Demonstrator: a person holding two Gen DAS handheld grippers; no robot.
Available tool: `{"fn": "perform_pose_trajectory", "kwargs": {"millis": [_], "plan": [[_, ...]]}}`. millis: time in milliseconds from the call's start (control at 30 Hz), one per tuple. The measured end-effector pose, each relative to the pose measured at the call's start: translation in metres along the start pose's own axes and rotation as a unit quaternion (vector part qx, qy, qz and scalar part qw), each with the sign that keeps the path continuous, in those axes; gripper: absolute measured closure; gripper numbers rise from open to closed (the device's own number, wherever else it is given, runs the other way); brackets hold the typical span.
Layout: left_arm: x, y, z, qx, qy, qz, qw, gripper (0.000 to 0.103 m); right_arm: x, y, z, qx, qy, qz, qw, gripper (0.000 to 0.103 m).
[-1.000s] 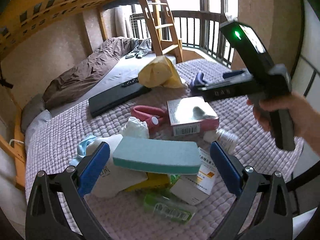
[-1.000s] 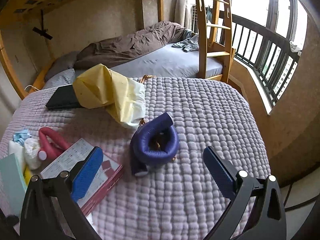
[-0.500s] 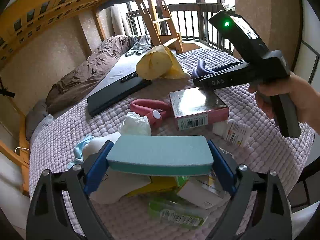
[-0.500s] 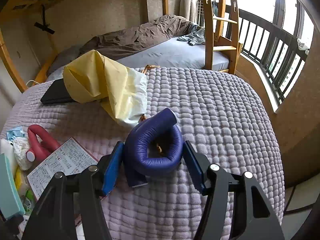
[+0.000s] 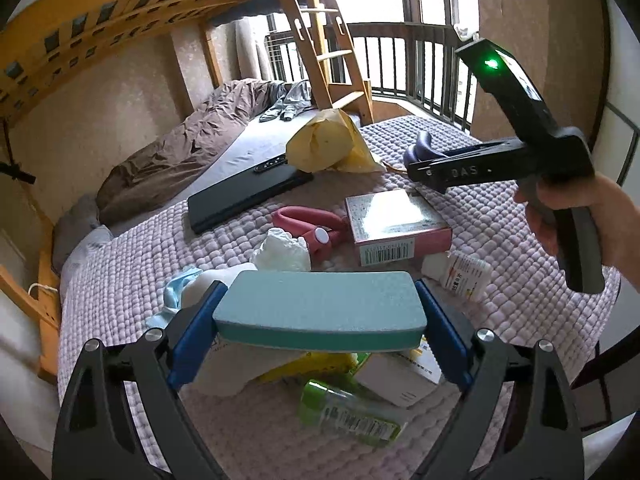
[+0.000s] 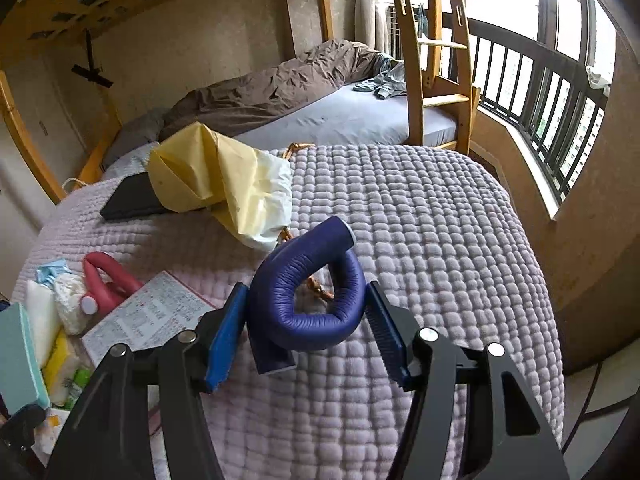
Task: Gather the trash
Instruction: 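Grasp the purple foam tube with the right tool while the left tool grasps the teal sponge, then carry the purple tube and the teal sponge off the bed over the white bin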
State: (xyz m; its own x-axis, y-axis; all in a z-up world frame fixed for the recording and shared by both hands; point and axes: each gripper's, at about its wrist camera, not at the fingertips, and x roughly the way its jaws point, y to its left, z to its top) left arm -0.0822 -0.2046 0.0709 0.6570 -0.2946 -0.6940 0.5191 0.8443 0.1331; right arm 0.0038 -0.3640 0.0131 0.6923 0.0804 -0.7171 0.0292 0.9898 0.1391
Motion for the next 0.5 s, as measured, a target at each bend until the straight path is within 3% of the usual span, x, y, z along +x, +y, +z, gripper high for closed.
{"fn": "perform_pose_trajectory", "kwargs": {"millis": [500], "plan": [[-0.012, 0.005, -0.008, -0.037, 0.0, 0.003, 0.9993, 0.01, -0.04, 0.013, -0.02, -0.011, -0.011, 0.013, 1.0, 0.044]]}}
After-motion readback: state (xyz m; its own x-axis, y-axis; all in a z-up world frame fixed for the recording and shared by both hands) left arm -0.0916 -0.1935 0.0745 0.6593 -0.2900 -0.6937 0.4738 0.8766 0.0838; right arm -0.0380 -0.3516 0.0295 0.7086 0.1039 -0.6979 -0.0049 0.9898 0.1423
